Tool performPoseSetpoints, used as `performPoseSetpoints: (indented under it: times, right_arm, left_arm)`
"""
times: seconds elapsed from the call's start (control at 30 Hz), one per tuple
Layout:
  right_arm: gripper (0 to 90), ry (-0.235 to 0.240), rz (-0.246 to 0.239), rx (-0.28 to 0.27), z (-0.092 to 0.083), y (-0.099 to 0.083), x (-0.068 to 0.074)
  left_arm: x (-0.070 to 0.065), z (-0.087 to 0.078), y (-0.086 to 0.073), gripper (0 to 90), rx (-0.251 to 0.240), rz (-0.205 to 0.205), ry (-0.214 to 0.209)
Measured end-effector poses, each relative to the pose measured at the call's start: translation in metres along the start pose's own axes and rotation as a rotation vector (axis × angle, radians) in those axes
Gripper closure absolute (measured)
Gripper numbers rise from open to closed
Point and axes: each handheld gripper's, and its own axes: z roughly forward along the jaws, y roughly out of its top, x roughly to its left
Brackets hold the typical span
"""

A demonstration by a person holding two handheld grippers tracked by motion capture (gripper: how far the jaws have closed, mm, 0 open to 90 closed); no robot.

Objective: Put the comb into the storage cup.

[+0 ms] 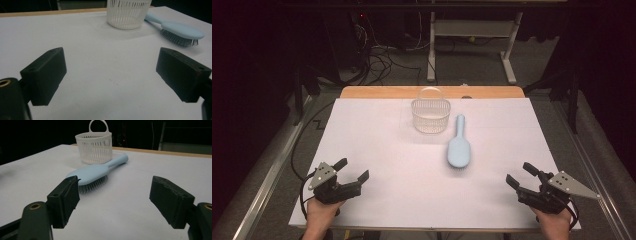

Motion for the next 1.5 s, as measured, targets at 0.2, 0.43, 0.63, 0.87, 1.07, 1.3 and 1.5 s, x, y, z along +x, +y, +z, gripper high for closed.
performPoseSetpoints:
  times: [0.2, 0.43, 0.63, 0.87, 1.07, 1.3, 1.5]
  right_arm:
    - [24.3, 0.024, -0.017, 0.01, 0.01, 0.001, 0.004]
    - [24.3, 0.046, -0.014, 0.003, 0.017, 0.004, 0.008]
    - [24.7, 0.057, -0.02, 0.002, 0.023, 0.007, 0.011]
    - [25.8, 0.073, -0.032, 0.0, 0.032, 0.008, 0.015]
    - [25.7, 0.091, -0.031, 0.011, 0.043, 0.012, 0.018]
    - [26.5, 0.089, -0.047, 0.015, 0.055, 0.017, 0.022]
    - [26.7, 0.097, -0.041, 0.014, 0.065, 0.022, 0.023]
  left_arm:
    - [0.0, 0.0, 0.0, 8.7, 0.001, 0.0, 0.0]
    - [-0.001, 0.0, 0.0, 8.7, 0.002, 0.004, -0.002]
    - [-0.001, 0.0, 0.0, 8.7, -0.001, 0.006, -0.003]
    - [-0.001, 0.0, 0.0, 8.7, -0.002, 0.004, -0.001]
    - [-0.002, -0.002, 0.0, 8.7, -0.007, 0.004, -0.002]
    - [-0.002, -0.001, 0.0, 8.7, -0.01, 0.008, -0.01]
    - [-0.002, -0.001, 0.0, 8.7, -0.01, 0.007, -0.01]
